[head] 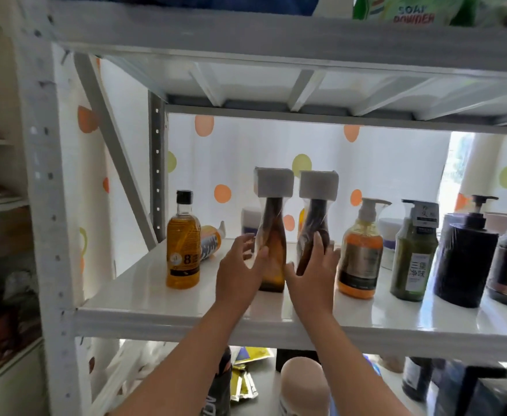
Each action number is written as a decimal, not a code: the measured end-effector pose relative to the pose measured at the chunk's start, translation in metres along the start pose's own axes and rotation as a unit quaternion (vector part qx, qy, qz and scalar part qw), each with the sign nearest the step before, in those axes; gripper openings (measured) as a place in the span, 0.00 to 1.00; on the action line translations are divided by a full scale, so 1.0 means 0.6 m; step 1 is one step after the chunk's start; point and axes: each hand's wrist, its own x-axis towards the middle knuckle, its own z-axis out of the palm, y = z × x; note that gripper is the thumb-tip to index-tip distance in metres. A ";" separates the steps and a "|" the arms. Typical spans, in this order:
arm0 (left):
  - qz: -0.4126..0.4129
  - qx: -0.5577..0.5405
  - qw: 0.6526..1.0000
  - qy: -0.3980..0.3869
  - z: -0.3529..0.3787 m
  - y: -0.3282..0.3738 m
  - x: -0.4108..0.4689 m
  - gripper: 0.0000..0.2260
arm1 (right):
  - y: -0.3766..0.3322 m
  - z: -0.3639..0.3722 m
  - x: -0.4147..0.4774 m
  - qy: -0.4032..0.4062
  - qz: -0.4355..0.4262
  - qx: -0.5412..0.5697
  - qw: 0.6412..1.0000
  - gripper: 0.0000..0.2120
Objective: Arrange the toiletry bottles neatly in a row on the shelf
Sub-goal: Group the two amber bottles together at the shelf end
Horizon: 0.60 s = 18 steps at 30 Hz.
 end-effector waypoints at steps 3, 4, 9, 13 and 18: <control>0.033 -0.006 0.997 0.073 -0.051 -0.008 -0.002 0.10 | -0.054 0.020 -0.037 0.061 -0.086 0.038 0.994 0.26; 0.034 -0.004 0.994 0.101 -0.070 -0.013 0.000 0.09 | -0.072 0.030 -0.048 0.064 -0.115 0.063 0.989 0.23; 0.041 -0.034 0.985 0.167 -0.169 -0.058 0.027 0.11 | -0.142 0.092 -0.076 0.035 -0.128 0.132 0.982 0.21; -0.004 -0.087 0.985 0.146 -0.218 -0.107 0.051 0.12 | -0.186 0.135 -0.080 -0.126 -0.026 0.161 0.978 0.30; -0.117 -0.168 0.978 -0.045 -0.235 -0.133 0.065 0.14 | -0.203 0.180 -0.079 -0.236 0.067 0.145 0.959 0.36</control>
